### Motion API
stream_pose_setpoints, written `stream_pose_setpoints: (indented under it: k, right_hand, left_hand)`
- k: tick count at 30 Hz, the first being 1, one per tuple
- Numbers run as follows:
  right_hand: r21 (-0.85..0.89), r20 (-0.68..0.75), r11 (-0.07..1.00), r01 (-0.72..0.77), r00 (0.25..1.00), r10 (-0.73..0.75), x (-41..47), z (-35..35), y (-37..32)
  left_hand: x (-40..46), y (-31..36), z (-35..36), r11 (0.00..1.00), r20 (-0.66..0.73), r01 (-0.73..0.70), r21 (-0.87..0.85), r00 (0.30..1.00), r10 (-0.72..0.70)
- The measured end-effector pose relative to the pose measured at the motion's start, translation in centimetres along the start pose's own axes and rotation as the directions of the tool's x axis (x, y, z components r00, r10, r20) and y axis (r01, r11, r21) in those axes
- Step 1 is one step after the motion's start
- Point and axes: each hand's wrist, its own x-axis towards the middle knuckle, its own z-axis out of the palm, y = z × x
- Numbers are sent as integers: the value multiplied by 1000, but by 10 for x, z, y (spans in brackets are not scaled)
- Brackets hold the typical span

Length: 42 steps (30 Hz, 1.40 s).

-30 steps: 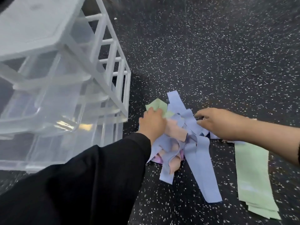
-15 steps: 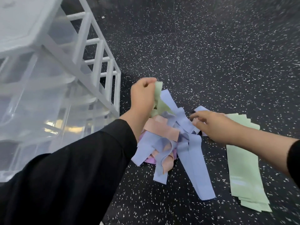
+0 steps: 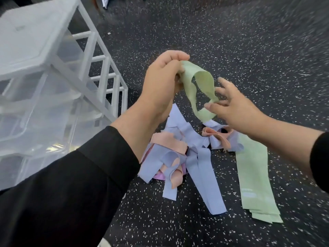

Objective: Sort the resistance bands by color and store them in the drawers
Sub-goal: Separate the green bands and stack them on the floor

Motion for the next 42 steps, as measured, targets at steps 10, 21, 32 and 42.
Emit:
stream_pose_setpoints:
  k: [10,21,32,42]
  right_hand:
    - [-206,-41,978,-41,999,33,-12,-1,10]
    - [162,-6,983,-81,996,84,-12,-15,22]
    - [-141,-97,985,-98,992,85,-18,-3,13]
    - [260,-15,965,-36,999,41,-43,23,6]
  left_hand:
    - [-14,-30,6,973,-9,206,-102,978,-208]
    - [-22,-63,-14,937,-159,333,101,936,-315]
    - [-26,-65,-11,929,-119,370,11,923,-367]
    - [-25,-45,13,934,-148,351,73,930,-337]
